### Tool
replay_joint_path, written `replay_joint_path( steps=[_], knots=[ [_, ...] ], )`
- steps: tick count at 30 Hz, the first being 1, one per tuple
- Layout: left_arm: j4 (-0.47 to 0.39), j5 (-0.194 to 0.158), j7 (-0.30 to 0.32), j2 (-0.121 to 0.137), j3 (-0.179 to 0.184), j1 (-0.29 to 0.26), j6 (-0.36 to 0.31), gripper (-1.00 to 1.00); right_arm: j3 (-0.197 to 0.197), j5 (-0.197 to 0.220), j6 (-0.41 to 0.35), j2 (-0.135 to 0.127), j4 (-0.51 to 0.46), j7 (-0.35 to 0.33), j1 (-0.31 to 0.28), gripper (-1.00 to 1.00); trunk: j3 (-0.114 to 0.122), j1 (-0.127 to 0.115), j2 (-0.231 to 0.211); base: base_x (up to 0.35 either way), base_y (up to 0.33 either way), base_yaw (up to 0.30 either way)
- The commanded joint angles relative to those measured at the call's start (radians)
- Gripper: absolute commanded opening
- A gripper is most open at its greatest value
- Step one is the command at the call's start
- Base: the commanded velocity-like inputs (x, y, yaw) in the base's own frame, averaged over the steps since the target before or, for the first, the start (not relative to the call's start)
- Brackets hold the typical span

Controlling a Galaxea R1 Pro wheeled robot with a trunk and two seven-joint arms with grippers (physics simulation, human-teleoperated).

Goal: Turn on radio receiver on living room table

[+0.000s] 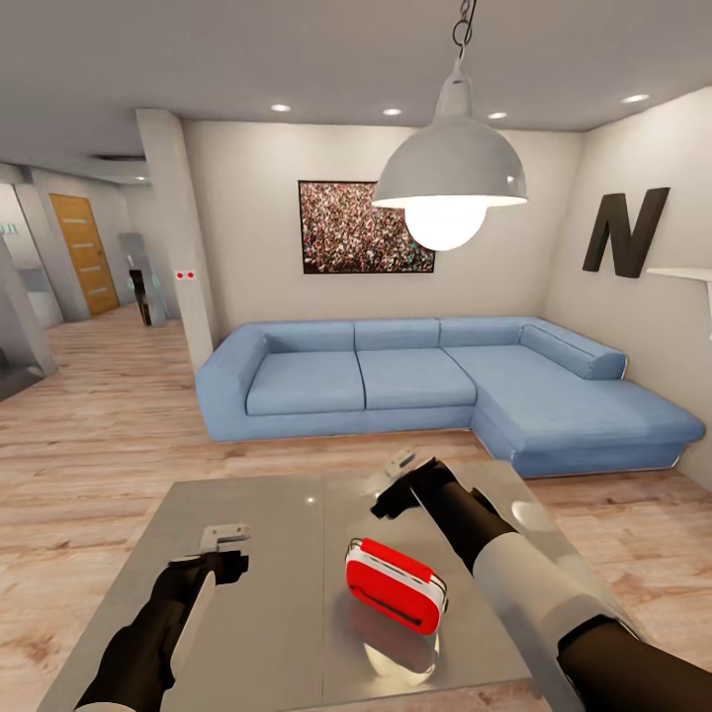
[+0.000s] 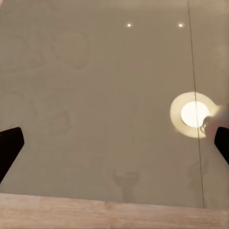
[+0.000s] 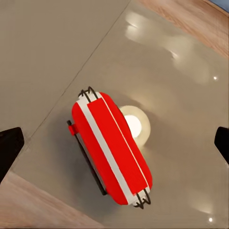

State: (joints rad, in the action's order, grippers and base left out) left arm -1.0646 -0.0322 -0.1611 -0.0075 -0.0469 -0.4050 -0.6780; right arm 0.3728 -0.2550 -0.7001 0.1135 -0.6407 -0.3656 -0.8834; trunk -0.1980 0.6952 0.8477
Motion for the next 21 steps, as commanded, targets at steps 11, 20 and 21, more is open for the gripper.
replay_joint_path(
  steps=[11,20,21],
  knots=[
    [0.000,0.000,0.000,0.000,-0.001,0.000,0.000,1.00,0.000,-0.007,0.002,0.000,0.025,-0.040,0.000,1.00,-0.035,0.042,0.077,0.000,0.000,0.000],
    [0.000,0.000,0.000,-0.001,-0.001,0.000,0.000,1.00,0.000,-0.037,0.002,-0.001,0.026,-0.038,0.001,1.00,-0.063,0.077,0.140,0.000,0.000,0.000],
    [0.000,0.000,0.000,-0.001,-0.001,0.000,0.000,1.00,0.000,-0.050,0.003,-0.001,0.027,-0.038,0.001,1.00,-0.066,0.081,0.147,0.000,0.000,0.000]
  ],
)
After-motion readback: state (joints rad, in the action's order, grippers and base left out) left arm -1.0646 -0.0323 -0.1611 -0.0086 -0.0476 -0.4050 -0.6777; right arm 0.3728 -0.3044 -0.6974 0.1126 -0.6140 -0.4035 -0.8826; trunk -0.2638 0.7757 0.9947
